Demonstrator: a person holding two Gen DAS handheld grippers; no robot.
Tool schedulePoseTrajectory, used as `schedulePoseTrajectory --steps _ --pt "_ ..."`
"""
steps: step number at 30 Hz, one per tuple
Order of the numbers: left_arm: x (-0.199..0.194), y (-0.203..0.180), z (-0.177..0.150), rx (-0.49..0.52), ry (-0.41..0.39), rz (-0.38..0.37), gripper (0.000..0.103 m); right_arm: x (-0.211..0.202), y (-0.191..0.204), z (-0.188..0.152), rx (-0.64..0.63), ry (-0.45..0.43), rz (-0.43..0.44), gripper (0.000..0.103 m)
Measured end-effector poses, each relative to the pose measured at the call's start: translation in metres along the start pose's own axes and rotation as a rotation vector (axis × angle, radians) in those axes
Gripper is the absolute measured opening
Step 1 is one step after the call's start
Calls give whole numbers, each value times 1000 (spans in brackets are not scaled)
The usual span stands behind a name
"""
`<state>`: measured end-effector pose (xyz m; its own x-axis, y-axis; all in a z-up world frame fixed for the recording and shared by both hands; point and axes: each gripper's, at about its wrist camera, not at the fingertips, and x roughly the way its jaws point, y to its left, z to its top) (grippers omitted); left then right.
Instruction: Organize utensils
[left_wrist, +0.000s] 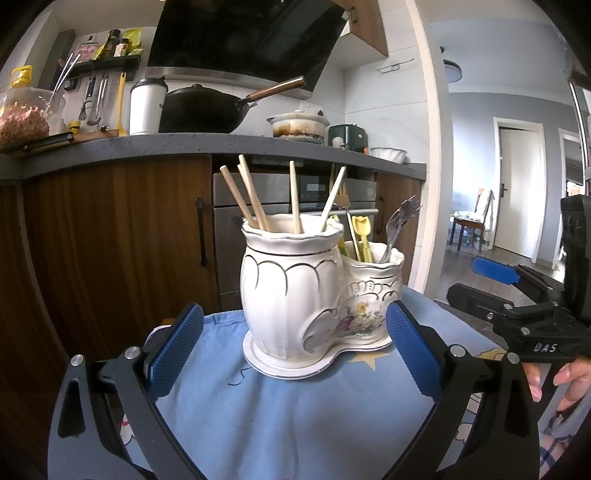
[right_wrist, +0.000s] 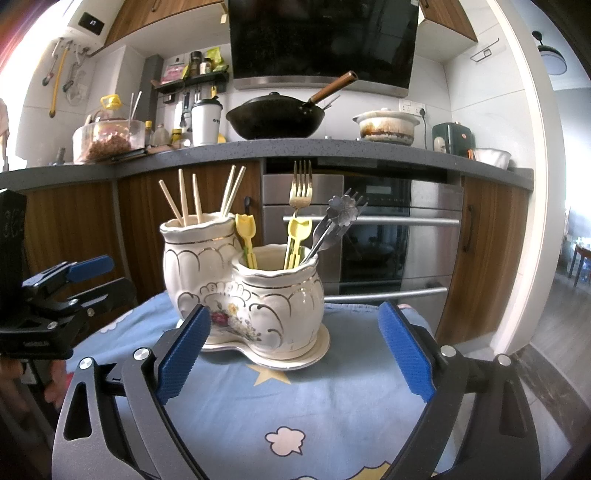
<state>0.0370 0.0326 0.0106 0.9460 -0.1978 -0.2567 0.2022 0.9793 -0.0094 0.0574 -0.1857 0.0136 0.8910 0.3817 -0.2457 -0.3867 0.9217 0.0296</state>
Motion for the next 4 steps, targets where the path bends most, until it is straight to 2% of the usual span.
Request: schedulePoseTrajectory --steps 4 --pt "2 4 0 -22 14 23 98 0 0 0 0 1 0 93"
